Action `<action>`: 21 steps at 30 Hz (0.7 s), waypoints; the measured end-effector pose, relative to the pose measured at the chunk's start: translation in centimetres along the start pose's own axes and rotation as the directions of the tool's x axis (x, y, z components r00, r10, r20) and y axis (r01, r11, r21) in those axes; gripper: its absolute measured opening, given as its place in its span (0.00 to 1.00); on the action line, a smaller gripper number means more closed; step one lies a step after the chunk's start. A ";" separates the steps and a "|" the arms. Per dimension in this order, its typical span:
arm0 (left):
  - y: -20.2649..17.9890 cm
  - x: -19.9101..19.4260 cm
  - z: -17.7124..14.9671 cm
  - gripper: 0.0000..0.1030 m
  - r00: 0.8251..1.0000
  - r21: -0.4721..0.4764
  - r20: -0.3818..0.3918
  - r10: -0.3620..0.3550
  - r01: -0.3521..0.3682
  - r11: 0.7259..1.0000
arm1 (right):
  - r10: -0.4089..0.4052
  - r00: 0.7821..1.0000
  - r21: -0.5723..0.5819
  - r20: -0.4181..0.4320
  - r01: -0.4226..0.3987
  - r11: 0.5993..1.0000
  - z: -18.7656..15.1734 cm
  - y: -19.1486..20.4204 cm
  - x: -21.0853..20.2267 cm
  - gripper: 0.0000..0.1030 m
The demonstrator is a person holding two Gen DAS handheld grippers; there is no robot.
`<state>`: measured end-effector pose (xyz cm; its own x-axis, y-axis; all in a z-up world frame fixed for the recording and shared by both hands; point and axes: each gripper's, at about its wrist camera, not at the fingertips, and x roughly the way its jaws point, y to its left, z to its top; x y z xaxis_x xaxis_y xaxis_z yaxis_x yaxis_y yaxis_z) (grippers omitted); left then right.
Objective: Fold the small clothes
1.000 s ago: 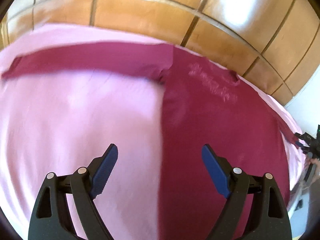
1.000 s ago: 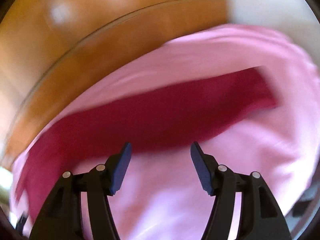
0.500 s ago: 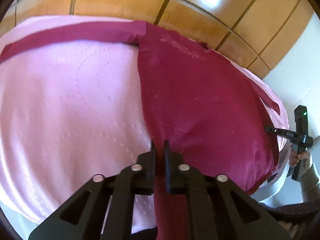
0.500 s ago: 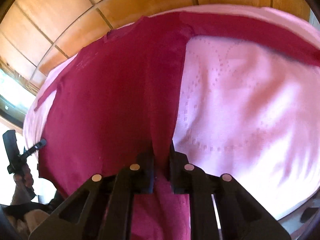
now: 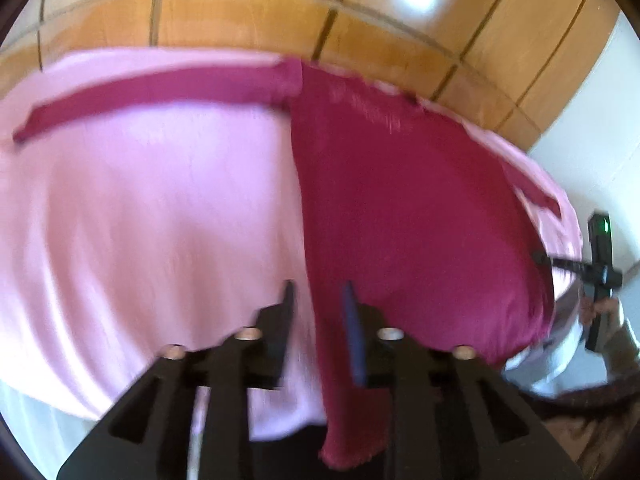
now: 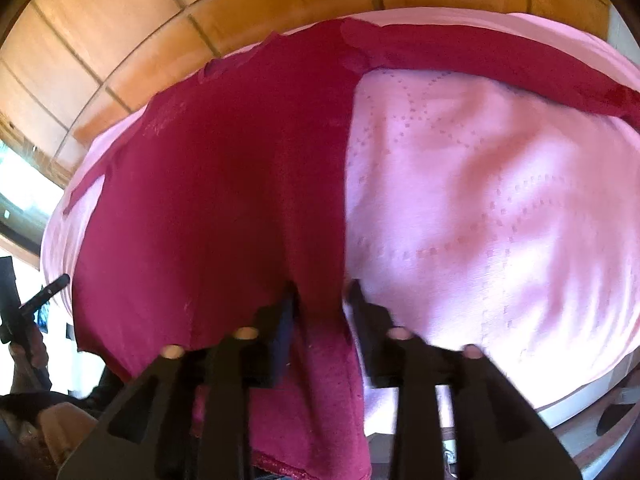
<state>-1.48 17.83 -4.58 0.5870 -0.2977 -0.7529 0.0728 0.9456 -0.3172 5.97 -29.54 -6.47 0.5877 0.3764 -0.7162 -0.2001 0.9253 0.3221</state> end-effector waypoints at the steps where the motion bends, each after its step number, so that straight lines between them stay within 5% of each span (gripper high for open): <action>1: -0.3 -0.1 0.8 0.47 0.999 -0.003 0.038 0.006 -0.005 1.000 | 0.000 1.000 0.016 0.015 0.000 1.000 0.1 -0.3 -0.3 0.57; 4: -1.7 0.8 3.4 0.54 0.992 0.000 0.128 0.010 -0.010 1.000 | -0.025 0.996 0.101 0.084 0.016 0.995 0.9 -2.6 -1.7 0.66; 7: -3.4 3.7 5.5 0.54 0.991 0.014 0.130 0.026 -0.028 1.000 | -0.059 0.988 0.242 0.140 0.023 0.970 1.4 -6.7 -2.8 0.70; 14: -5.8 10.9 7.4 0.54 0.995 0.042 0.054 0.082 -0.084 0.996 | -0.145 0.949 0.552 0.281 -0.036 0.833 3.9 -18.2 -4.1 0.59; 21: -4.9 12.4 6.8 0.60 0.996 0.072 0.043 0.076 -0.079 0.994 | -0.210 0.871 0.716 0.445 -0.205 0.667 7.1 -26.6 -5.8 0.54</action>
<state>10.92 10.40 -8.38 0.6248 -0.2191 -0.7494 0.0844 0.9732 -0.2141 13.40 -56.68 -6.47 0.9025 0.1130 -0.4156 0.3073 0.5072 0.8052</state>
